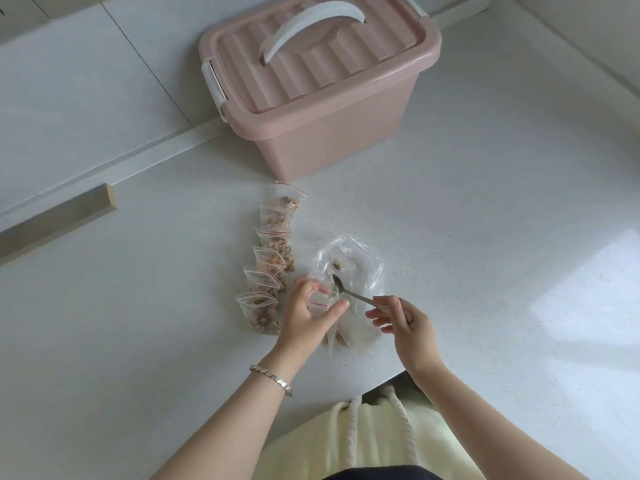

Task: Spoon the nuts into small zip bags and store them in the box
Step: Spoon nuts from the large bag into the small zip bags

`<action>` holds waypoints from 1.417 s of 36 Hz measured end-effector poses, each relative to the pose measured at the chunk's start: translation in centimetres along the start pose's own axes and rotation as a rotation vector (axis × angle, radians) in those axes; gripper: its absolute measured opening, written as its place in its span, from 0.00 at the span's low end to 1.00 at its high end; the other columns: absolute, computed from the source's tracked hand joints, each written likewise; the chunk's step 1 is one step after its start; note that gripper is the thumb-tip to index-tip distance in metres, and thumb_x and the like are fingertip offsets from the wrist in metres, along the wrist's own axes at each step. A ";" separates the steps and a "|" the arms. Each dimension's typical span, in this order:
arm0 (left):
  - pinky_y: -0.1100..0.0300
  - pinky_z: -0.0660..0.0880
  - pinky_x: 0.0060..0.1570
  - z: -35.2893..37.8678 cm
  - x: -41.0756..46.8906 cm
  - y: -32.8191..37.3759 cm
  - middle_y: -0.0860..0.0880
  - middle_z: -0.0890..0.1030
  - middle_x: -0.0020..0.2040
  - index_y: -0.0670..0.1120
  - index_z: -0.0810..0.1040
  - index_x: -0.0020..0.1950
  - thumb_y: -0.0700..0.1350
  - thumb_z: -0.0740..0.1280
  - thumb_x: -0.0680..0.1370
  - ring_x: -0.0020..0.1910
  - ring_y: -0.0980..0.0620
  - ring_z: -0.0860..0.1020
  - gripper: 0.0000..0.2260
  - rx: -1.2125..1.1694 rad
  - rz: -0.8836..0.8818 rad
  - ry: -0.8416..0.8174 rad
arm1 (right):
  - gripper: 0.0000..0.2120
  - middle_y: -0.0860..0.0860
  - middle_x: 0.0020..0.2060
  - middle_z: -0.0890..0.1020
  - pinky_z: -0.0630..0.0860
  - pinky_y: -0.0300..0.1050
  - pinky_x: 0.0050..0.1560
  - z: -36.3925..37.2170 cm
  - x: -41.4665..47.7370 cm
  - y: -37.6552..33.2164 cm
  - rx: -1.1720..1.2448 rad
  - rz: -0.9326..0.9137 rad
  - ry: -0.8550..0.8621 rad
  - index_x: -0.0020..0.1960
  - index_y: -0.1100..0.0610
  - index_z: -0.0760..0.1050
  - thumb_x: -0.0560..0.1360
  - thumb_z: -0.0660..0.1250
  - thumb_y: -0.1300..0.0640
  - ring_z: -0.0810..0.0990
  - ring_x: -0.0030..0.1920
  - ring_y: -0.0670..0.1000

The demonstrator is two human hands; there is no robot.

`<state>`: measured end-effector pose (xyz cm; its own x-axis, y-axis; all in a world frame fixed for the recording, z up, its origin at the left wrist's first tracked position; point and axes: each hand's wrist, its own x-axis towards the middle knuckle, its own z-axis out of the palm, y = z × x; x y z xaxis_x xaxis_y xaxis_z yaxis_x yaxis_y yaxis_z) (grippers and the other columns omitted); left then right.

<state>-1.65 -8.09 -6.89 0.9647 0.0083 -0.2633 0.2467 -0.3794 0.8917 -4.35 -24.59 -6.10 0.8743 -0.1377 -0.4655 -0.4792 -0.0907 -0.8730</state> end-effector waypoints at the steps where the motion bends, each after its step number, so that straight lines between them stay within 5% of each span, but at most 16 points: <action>1: 0.78 0.63 0.52 0.1 0.0 0.1 0.52 0.74 0.47 0.51 0.72 0.41 0.42 0.74 0.70 0.50 0.65 0.72 0.11 -0.005 0.007 -0.003 | 0.13 0.49 0.38 0.84 0.76 0.33 0.38 0.1 0.0 0.1 0.034 0.027 0.005 0.46 0.51 0.78 0.80 0.55 0.55 0.82 0.38 0.45; 9: 0.78 0.63 0.52 -0.3 -0.3 0.1 0.51 0.75 0.47 0.51 0.72 0.42 0.58 0.69 0.64 0.49 0.66 0.72 0.14 -0.028 0.043 0.019 | 0.16 0.54 0.37 0.84 0.74 0.43 0.44 -1.6 0.2 0.4 0.448 0.406 0.017 0.50 0.58 0.77 0.80 0.54 0.50 0.80 0.39 0.50; 17: 0.72 0.65 0.55 -0.6 -0.6 -0.1 0.52 0.72 0.49 0.53 0.71 0.43 0.57 0.70 0.66 0.53 0.57 0.72 0.13 0.052 0.094 0.096 | 0.17 0.53 0.34 0.83 0.72 0.43 0.44 -4.3 0.3 0.4 0.510 0.420 0.046 0.50 0.58 0.76 0.80 0.53 0.50 0.78 0.39 0.51; 24: 0.80 0.61 0.51 -0.7 -0.6 0.1 0.50 0.69 0.50 0.46 0.71 0.44 0.45 0.76 0.67 0.51 0.53 0.71 0.14 0.267 0.141 0.062 | 0.18 0.52 0.33 0.84 0.73 0.44 0.43 -6.2 0.1 -1.9 0.312 0.260 0.066 0.47 0.58 0.78 0.80 0.53 0.49 0.80 0.37 0.51; 31: 0.83 0.58 0.51 -0.4 -0.8 0.1 0.49 0.67 0.52 0.40 0.74 0.48 0.45 0.77 0.66 0.49 0.60 0.63 0.18 0.405 0.237 0.011 | 0.20 0.56 0.30 0.83 0.77 0.39 0.36 -6.8 -0.4 -6.5 0.087 0.041 -0.012 0.43 0.60 0.79 0.80 0.53 0.51 0.81 0.31 0.50; 39: 0.80 0.64 0.42 -0.2 -1.0 0.1 0.49 0.66 0.57 0.43 0.73 0.53 0.51 0.75 0.67 0.53 0.56 0.68 0.21 0.440 0.203 -0.036 | 0.18 0.49 0.29 0.83 0.72 0.30 0.35 -4.4 -1.4 -9.5 -0.317 -0.199 -0.122 0.40 0.54 0.80 0.79 0.55 0.50 0.79 0.30 0.43; 45: 0.75 0.67 0.47 -0.3 -1.2 -0.1 0.49 0.66 0.56 0.45 0.71 0.50 0.54 0.72 0.66 0.54 0.54 0.70 0.20 0.406 0.200 -0.029 | 0.26 0.43 0.27 0.80 0.72 0.39 0.34 -2.4 -3.0 -9.7 -0.701 -0.554 -0.115 0.36 0.51 0.80 0.76 0.51 0.38 0.77 0.30 0.44; 47: 0.68 0.71 0.49 -0.5 -1.3 -0.3 0.48 0.66 0.57 0.44 0.72 0.52 0.53 0.72 0.67 0.56 0.53 0.69 0.20 0.404 0.191 -0.014 | 0.24 0.44 0.27 0.79 0.71 0.42 0.34 -2.8 -3.1 -9.5 -0.701 -0.639 -0.073 0.36 0.51 0.80 0.75 0.51 0.40 0.76 0.29 0.45; 51: 0.82 0.64 0.45 -0.9 -2.0 -0.4 0.46 0.65 0.61 0.43 0.72 0.50 0.47 0.74 0.69 0.62 0.51 0.67 0.17 0.353 0.128 0.010 | 0.20 0.44 0.30 0.81 0.74 0.40 0.37 -4.6 -3.1 -9.1 -0.532 -0.572 -0.025 0.40 0.43 0.79 0.75 0.52 0.37 0.79 0.34 0.45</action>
<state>-3.59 -7.14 -6.38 0.9870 -0.0515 -0.1525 0.0784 -0.6738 0.7347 -3.05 -27.87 3.93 0.9952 0.0946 0.0269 0.0787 -0.6023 -0.7944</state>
